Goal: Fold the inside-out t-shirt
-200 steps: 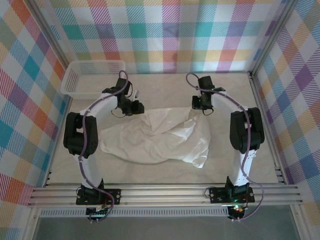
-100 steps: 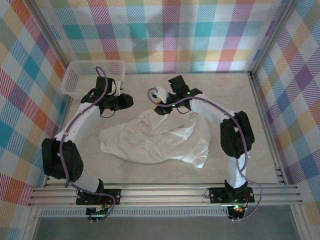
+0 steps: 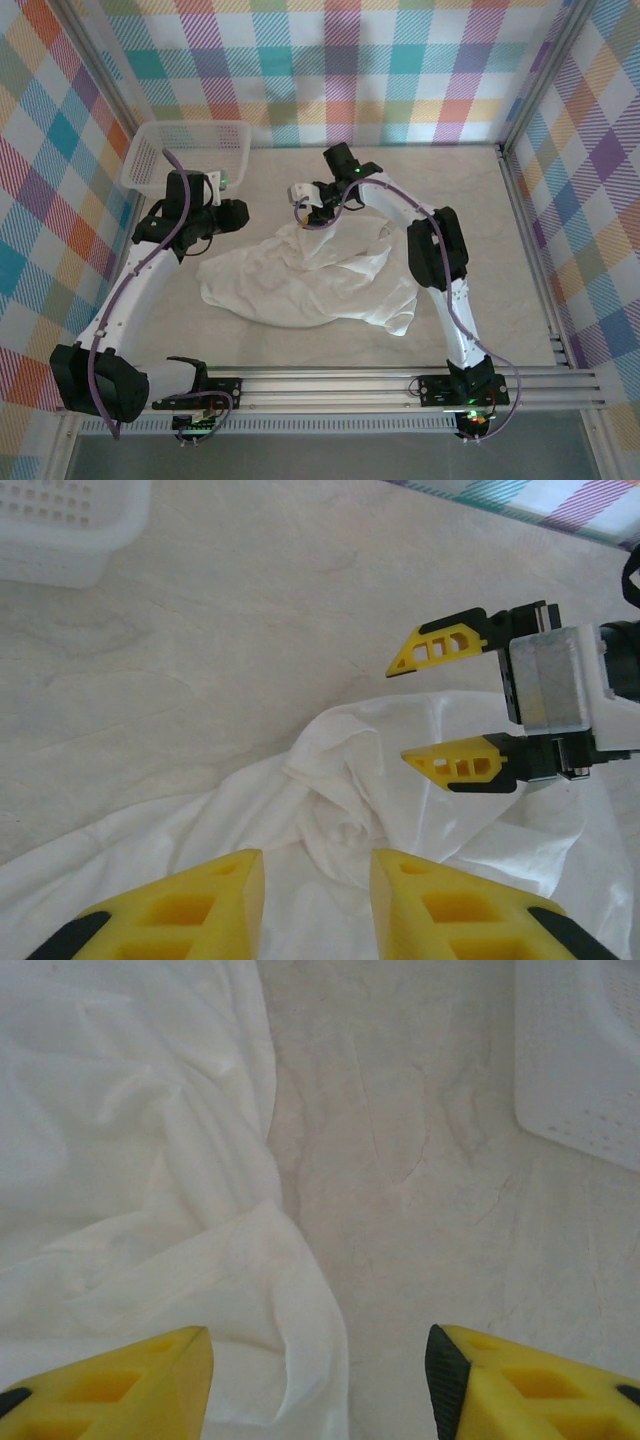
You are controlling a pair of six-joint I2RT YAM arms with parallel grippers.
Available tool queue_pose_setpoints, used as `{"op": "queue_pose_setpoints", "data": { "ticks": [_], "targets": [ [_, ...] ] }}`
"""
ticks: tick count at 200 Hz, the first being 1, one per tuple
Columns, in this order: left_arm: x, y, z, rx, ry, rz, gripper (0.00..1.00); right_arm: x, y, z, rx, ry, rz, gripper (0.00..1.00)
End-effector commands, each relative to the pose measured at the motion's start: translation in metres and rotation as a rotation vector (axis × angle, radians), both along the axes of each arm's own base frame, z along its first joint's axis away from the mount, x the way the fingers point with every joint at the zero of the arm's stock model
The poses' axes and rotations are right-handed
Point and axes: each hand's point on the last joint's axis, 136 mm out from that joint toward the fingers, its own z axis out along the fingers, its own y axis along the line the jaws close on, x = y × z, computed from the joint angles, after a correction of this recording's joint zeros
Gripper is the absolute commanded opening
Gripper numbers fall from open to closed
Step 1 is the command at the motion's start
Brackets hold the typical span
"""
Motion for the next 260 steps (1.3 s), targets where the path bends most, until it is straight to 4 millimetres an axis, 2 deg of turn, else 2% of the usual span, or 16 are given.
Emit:
{"op": "queue_pose_setpoints", "data": {
  "ticks": [1, 30, 78, 117, 158, 177, 203, 218, 244, 260],
  "targets": [
    [-0.009, 0.006, -0.011, 0.043, 0.028, 0.003, 0.33, -0.017, -0.003, -0.024, -0.047, 0.028, 0.119, 0.61],
    [-0.006, 0.006, -0.017, 0.048, 0.040, 0.001, 0.33, -0.026, 0.007, -0.028, -0.048, 0.056, 0.170, 0.61],
    [-0.008, 0.007, -0.021, 0.057, 0.050, -0.001, 0.33, -0.026, 0.021, -0.036, -0.037, 0.049, 0.193, 0.59],
    [-0.009, 0.008, -0.023, 0.064, 0.053, -0.002, 0.33, -0.034, 0.031, -0.044, -0.039, 0.063, 0.223, 0.58],
    [-0.011, 0.008, -0.024, 0.067, 0.054, -0.002, 0.33, -0.035, 0.033, -0.049, -0.055, 0.061, 0.221, 0.41],
    [-0.011, 0.008, -0.024, 0.063, 0.054, -0.004, 0.33, -0.032, 0.031, -0.051, -0.076, 0.041, 0.213, 0.42],
    [-0.010, 0.007, -0.024, 0.056, 0.052, -0.006, 0.33, -0.029, 0.030, -0.049, -0.081, 0.028, 0.206, 0.47],
    [-0.010, 0.007, -0.024, 0.056, 0.054, -0.005, 0.33, -0.028, 0.029, -0.049, -0.083, 0.029, 0.199, 0.42],
    [-0.011, 0.007, -0.025, 0.058, 0.055, -0.004, 0.33, -0.028, 0.030, -0.048, -0.076, 0.037, 0.195, 0.23],
    [-0.011, 0.007, -0.026, 0.056, 0.058, -0.004, 0.33, -0.025, 0.033, -0.043, -0.062, 0.035, 0.179, 0.16]
  ]
}}
